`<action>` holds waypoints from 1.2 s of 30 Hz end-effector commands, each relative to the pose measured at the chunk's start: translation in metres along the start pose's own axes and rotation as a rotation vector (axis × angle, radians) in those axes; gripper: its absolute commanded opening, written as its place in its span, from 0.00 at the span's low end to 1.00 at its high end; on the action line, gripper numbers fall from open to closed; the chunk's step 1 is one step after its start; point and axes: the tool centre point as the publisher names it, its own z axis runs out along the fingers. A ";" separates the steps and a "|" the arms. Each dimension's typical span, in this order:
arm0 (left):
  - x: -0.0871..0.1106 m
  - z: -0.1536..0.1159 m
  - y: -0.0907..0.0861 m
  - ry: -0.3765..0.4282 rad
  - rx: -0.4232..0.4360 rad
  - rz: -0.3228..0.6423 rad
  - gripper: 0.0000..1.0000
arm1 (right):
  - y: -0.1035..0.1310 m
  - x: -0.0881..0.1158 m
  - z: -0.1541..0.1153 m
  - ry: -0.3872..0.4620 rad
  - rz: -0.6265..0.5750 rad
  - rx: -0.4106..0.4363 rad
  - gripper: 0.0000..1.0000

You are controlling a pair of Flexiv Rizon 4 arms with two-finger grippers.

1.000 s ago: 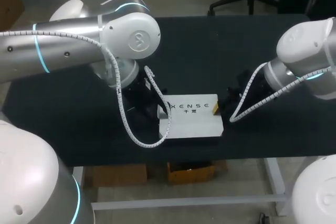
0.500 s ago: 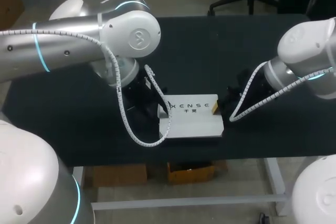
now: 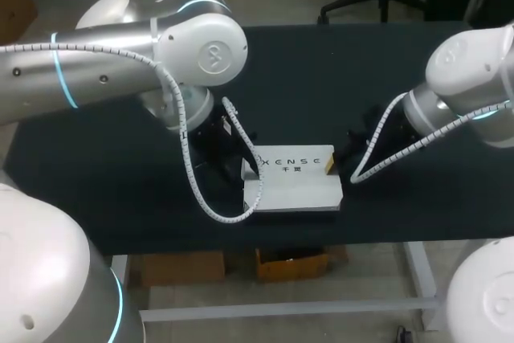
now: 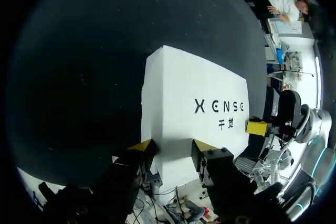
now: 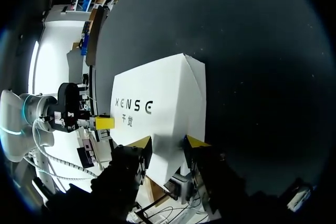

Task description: Assemble the packaging by folding the flat box into shape, placing the metal phone stand inside, and closing the box properly

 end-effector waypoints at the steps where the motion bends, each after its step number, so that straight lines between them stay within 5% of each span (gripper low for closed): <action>1: 0.007 0.003 -0.003 -0.007 -0.010 -0.002 0.47 | 0.002 0.006 0.001 -0.002 0.001 0.012 0.38; 36: 0.018 -0.008 -0.005 -0.024 -0.034 -0.012 0.47 | 0.005 0.009 -0.002 -0.002 0.027 0.041 0.39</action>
